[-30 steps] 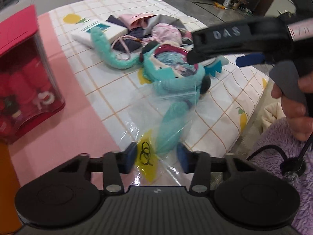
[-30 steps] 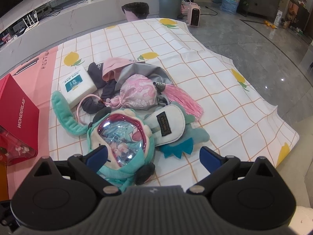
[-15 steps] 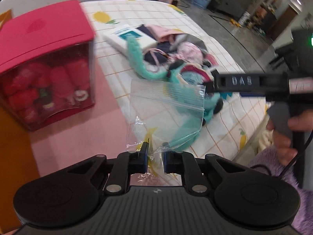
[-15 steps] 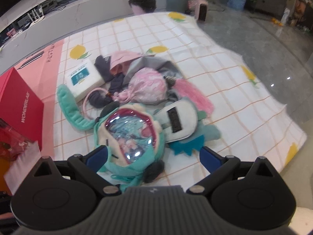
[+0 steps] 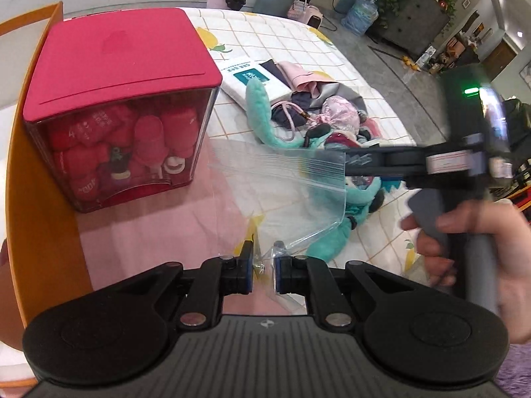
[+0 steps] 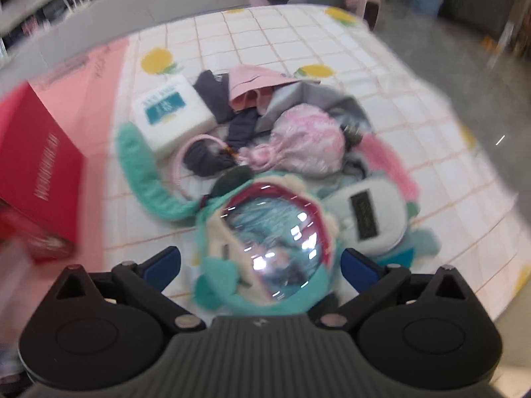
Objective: Organize soft objects
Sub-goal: 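Grasp the teal plush with the right tool while the left tool holds the bag up, then carry the plastic bag and teal plush over the orange-rimmed box with both tools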
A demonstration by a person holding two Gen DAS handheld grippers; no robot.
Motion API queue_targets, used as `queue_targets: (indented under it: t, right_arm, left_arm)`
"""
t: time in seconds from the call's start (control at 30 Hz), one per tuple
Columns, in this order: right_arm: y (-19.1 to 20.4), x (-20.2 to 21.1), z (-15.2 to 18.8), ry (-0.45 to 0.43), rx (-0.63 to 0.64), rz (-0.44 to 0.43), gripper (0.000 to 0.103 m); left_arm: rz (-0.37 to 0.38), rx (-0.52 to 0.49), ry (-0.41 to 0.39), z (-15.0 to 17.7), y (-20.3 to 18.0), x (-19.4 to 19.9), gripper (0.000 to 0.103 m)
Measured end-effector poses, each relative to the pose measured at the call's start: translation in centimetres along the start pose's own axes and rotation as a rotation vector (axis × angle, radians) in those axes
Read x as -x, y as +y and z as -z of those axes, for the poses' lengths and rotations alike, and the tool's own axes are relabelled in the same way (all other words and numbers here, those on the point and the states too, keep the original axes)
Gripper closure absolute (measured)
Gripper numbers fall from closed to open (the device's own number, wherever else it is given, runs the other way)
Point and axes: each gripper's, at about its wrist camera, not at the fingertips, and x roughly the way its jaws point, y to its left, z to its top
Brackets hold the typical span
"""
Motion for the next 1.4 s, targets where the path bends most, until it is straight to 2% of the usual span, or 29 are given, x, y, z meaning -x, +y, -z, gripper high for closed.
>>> queue_targets:
  t: [0.1, 0.17, 0.23, 0.37, 0.53, 0.67, 0.77, 0.97, 1.1, 1.23, 1.4]
  right_arm:
    - [1.3, -1.2, 0.1, 0.003, 0.101, 0.108, 0.002]
    - [1.6, -2.1, 0.1, 0.035, 0.119, 0.112, 0.002]
    - [1.6, -2.3, 0.0, 0.019, 0.103, 0.111, 0.002]
    - [1.8, -1.8, 0.4, -0.012, 0.112, 0.106, 0.012]
    - [2.4, -1.6, 0.6, -0.015, 0.136, 0.081, 0.014]
    - [2.0, -0.5, 0.6, -0.034, 0.083, 0.045, 0.014]
    - [1.8, 1.8, 0.8, -0.099, 0.046, 0.025, 0.014]
    - [2.8, 5.9, 1.8, -0.224, 0.111, 0.025, 0.014]
    - [1.9, 8.4, 1.6, -0.299, 0.041, 0.011, 0.014]
    - [0.4, 11.0, 1.5, -0.373, -0.033, -0.051, 0.014]
    - [0.2, 13.1, 2.0, -0.429, -0.041, -0.061, 0.014]
  left_arm:
    - [0.015, -0.012, -0.006, 0.1, -0.5, 0.1, 0.090]
    - [0.022, -0.024, -0.009, 0.1, -0.8, 0.2, 0.090]
    - [0.021, -0.035, -0.013, 0.2, -1.2, 0.2, 0.090]
    - [0.018, -0.049, -0.019, 0.3, -1.6, 0.4, 0.090]
    - [-0.003, -0.050, -0.040, 0.3, -1.7, 0.8, 0.090]
    - [-0.019, -0.049, -0.052, 0.2, -1.6, 1.2, 0.090]
    - [-0.018, -0.043, -0.059, 0.2, -1.5, 1.4, 0.090]
    - [-0.021, -0.037, -0.064, 0.2, -1.5, 1.4, 0.090]
    - [-0.020, -0.024, -0.063, 0.0, -1.3, 1.7, 0.090]
    - [-0.017, -0.026, -0.086, -0.1, -1.5, 2.3, 0.090]
    - [-0.010, -0.023, -0.126, -0.5, -2.1, 3.7, 0.090]
